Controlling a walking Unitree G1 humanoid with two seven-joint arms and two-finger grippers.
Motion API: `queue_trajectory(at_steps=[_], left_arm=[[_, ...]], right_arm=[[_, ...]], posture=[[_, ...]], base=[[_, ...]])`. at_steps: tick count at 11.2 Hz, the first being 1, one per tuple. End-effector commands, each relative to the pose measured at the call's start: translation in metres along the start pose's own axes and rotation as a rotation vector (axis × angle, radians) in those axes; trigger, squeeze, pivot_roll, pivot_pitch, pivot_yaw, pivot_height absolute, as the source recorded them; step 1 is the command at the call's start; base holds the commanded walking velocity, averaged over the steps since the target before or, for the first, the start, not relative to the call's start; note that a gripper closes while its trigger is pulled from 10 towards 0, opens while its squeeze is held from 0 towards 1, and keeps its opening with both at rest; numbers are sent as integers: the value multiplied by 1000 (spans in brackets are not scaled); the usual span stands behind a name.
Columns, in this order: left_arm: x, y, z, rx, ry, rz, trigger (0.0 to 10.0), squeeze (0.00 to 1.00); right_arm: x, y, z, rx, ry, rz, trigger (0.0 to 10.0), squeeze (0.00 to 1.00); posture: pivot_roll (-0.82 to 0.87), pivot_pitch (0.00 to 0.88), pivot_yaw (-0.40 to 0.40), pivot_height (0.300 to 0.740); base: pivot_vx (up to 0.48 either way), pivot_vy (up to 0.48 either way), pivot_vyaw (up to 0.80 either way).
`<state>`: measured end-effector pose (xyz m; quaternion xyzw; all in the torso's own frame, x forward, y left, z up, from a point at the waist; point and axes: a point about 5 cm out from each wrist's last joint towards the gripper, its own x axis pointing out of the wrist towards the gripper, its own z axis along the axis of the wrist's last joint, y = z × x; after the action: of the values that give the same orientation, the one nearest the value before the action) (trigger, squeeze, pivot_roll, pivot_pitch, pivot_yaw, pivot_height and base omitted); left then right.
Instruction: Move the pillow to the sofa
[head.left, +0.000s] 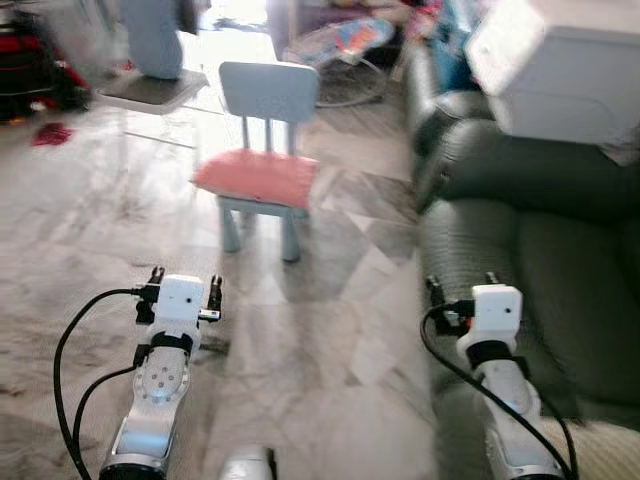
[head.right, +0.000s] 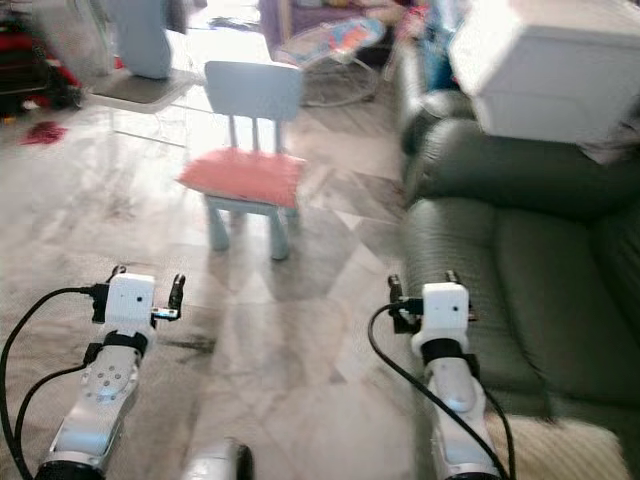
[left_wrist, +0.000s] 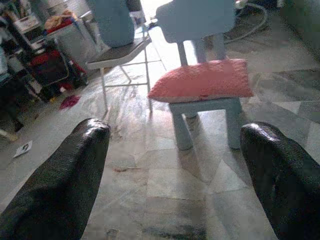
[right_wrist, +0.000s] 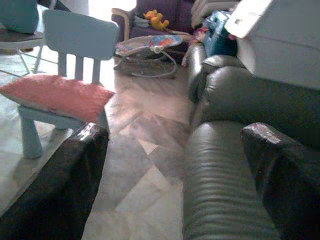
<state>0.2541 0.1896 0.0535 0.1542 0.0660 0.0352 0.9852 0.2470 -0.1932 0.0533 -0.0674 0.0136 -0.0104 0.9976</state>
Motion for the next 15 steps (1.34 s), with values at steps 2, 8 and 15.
queue_trajectory(at_steps=[2, 8, 15], left_arm=[[0, 8, 5, -5, -13, 25, 10000, 0], [-16, -1, 5, 4, -5, -3, 10000, 0], [-20, -3, 6, 16, 0, -4, 10000, 0]], right_arm=[[3, 5, 12, 16, -46, 16, 10000, 0], [-2, 9, 15, 8, -38, 46, 10000, 0], [-2, 10, 15, 4, -25, 61, 10000, 0]], posture=[[6, 5, -3, 740], [3, 69, -18, 740], [6, 76, -30, 740]], base=[[0, 480, 0], [0, 480, 0], [0, 192, 0]])
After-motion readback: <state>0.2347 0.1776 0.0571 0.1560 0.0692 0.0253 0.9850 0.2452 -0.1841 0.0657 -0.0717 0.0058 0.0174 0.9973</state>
